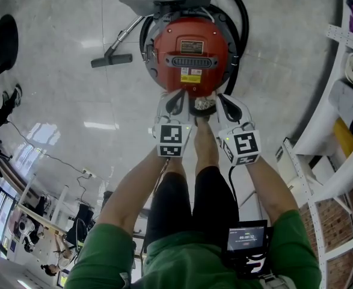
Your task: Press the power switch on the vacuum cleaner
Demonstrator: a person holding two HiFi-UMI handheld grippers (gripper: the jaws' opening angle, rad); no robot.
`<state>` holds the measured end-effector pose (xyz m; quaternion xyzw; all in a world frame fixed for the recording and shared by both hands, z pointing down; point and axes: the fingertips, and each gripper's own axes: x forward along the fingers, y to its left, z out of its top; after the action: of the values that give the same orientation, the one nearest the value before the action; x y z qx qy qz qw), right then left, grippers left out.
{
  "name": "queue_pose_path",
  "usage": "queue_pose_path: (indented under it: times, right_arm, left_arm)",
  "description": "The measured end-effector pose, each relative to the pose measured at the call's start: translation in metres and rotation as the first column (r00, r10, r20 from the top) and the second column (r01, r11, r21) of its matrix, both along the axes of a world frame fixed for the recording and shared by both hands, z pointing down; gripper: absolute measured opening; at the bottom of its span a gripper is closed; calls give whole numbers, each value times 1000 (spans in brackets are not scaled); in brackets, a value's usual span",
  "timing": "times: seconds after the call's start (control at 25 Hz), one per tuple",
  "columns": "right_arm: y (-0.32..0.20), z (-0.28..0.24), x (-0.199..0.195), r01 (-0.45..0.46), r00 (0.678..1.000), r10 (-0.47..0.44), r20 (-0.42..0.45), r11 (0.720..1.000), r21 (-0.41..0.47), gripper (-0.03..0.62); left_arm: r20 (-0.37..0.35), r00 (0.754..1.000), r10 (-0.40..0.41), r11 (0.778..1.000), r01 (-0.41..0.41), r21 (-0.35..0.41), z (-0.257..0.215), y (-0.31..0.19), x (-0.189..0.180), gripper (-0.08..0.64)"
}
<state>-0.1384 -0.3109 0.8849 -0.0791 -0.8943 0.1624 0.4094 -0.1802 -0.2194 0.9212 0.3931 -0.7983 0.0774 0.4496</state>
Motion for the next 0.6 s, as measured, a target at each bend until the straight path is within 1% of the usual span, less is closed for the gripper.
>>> queue_pose_path:
  times: [0.4, 0.6]
  right_arm:
    - [3, 2, -2, 8, 1000, -8, 1, 1000, -2, 0]
    - [3, 4, -1, 13, 1000, -13, -5, 1000, -5, 0]
  left_arm:
    - [-2, 1000, 10, 1000, -10, 4, 3, 1, -1, 9]
    - [-17, 1000, -6, 1000, 6, 8, 5, 2, -2, 9]
